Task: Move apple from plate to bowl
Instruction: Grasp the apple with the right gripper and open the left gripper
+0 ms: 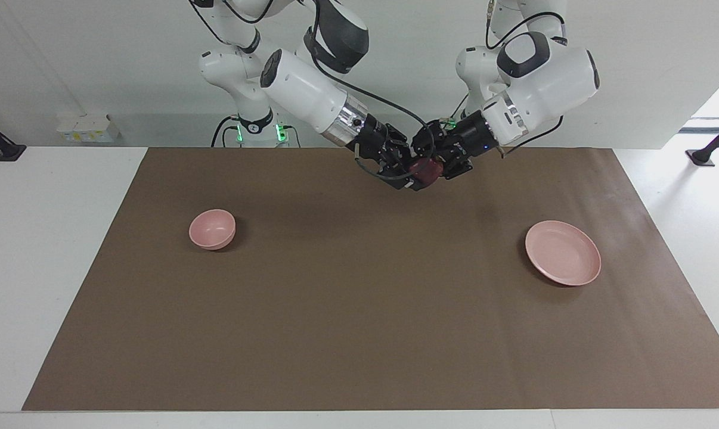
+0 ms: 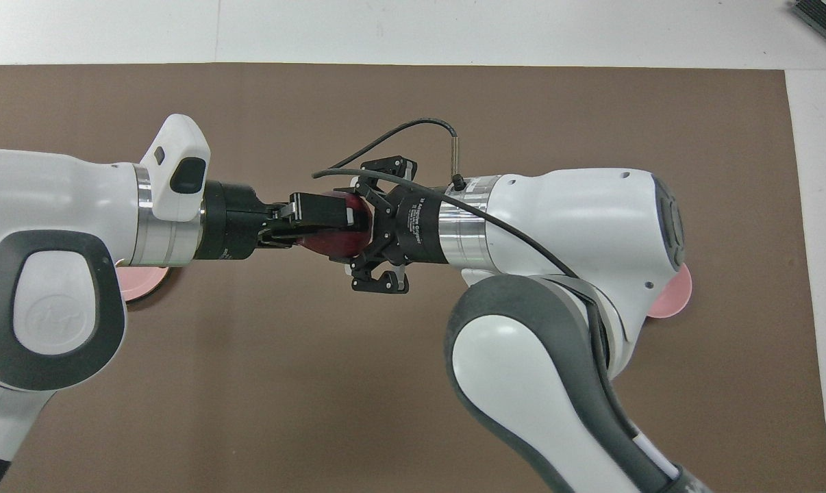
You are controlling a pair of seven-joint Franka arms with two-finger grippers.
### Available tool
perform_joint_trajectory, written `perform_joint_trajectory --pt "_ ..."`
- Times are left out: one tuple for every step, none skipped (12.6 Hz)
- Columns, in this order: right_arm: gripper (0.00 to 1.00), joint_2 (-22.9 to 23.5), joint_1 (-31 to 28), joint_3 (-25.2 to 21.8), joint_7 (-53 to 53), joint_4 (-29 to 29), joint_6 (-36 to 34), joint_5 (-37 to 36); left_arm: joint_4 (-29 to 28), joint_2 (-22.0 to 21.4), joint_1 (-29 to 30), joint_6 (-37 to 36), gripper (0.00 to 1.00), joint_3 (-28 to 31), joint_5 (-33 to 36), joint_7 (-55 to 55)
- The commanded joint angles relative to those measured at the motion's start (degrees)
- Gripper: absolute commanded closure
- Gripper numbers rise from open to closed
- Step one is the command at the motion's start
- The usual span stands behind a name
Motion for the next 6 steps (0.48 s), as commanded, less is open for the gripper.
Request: perform_joint_trajectory --pt "1.00 1.15 -0.26 0.06 -0.65 1.86 -0.10 -1.63 -0.48 -0.87 -1.27 -1.31 0.70 0.69 -1.10 -0.03" --pt "1.00 1.15 -0.26 0.06 -0.56 1.78 -0.18 -1.55 -0.39 -0.95 -1.27 -1.40 0.27 0.78 -1.10 -0.81" --pt "1.00 1.15 -0.34 0.06 -0.56 1.69 -0.71 -1.72 -0.22 -1.13 -1.10 -1.40 0.00 0.87 -0.75 -1.34" --pt "1.00 1.06 -0.52 0.06 -0.82 1.60 -2.02 -2.07 -0.04 -1.22 -0.66 -1.40 0.00 0.87 -0.40 -1.44" --pt "1.00 0.80 -0.95 0.06 -0.91 1.34 -3.25 -2.25 0.05 -1.57 -0.39 -1.57 0.00 0.95 -0.31 -1.44" --pt "1.00 0.53 -1.65 -0.03 -1.00 1.34 -5.09 -2.33 0.05 -1.92 -0.39 -2.45 0.00 1.30 -0.31 -1.52"
